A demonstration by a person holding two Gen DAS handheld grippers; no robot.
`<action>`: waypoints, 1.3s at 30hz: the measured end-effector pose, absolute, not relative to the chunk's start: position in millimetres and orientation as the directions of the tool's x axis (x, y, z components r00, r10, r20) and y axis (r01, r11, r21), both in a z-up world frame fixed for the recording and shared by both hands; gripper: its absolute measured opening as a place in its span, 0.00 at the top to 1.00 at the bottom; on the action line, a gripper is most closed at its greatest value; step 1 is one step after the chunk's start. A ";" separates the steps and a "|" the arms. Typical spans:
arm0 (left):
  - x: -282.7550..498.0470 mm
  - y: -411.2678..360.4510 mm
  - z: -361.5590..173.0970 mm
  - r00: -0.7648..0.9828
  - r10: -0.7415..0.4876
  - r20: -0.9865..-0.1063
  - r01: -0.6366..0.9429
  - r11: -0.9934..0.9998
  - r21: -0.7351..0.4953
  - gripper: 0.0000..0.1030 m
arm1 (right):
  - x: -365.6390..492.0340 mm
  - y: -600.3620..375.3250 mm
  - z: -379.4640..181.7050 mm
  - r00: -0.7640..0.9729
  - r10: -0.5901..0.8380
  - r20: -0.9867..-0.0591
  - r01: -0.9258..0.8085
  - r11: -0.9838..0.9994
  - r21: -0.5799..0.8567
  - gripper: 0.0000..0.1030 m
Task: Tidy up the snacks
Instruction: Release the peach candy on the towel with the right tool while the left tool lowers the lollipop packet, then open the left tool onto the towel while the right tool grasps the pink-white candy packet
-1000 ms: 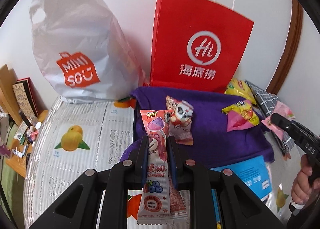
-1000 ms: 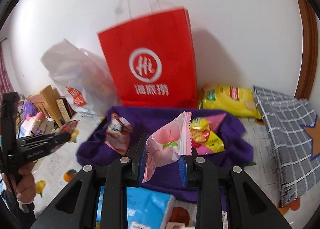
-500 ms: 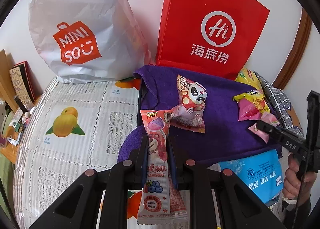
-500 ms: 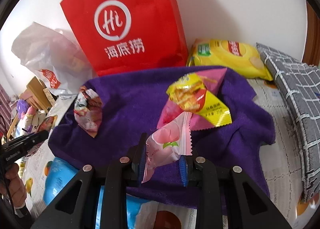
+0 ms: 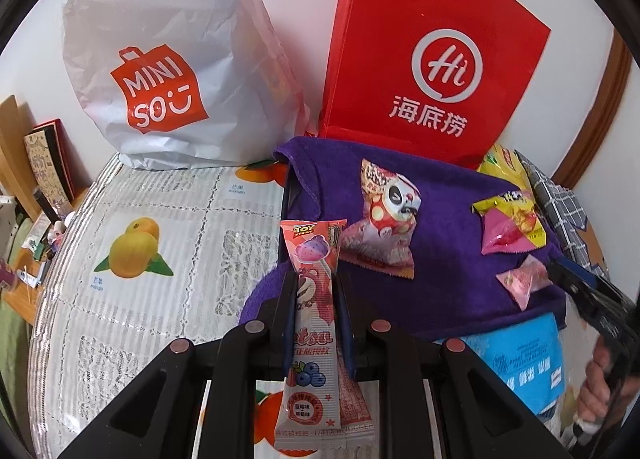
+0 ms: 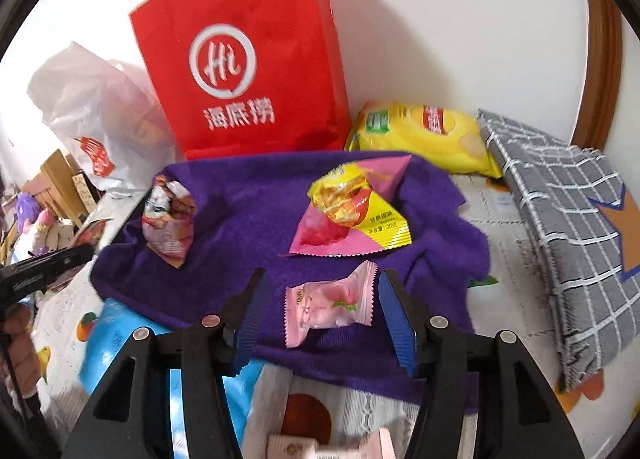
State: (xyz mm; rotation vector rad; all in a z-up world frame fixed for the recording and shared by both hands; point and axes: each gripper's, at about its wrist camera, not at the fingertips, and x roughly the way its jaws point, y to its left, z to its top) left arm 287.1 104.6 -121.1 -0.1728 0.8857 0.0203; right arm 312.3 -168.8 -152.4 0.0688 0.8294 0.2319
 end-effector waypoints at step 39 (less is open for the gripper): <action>315.4 81.4 -136.5 0.585 -0.064 -0.809 -0.098 0.984 -0.149 0.53 | 269.3 -203.2 -140.2 0.686 0.246 -0.685 -0.175 0.969 0.173 0.45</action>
